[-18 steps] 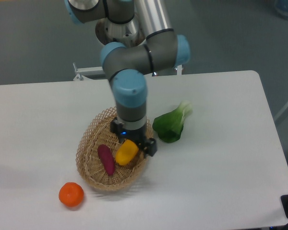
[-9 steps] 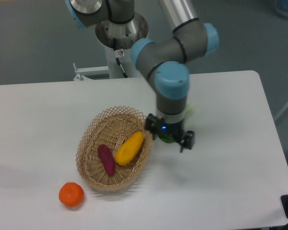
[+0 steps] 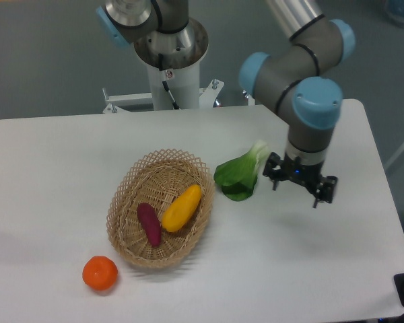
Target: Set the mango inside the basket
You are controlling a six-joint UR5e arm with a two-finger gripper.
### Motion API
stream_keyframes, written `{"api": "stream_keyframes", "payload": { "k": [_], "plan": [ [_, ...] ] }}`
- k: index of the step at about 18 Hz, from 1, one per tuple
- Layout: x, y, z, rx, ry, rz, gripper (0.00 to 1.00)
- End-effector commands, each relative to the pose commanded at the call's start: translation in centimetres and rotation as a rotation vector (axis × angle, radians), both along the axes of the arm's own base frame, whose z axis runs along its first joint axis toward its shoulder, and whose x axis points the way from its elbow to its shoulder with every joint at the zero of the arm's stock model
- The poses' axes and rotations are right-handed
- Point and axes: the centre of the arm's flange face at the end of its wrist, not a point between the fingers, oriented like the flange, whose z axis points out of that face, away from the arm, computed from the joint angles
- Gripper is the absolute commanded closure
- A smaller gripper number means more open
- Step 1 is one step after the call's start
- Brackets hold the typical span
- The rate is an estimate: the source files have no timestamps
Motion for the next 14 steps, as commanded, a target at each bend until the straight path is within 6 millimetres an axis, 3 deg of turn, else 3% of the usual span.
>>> {"api": "stream_keyframes", "payload": {
  "k": [6,14],
  "plan": [
    [-2.4,-2.9,0.0,-0.018,0.012,-0.064,0.0],
    [-2.4,-3.2,-0.1,-0.031,0.012,-0.129,0.0]
  ]
}}
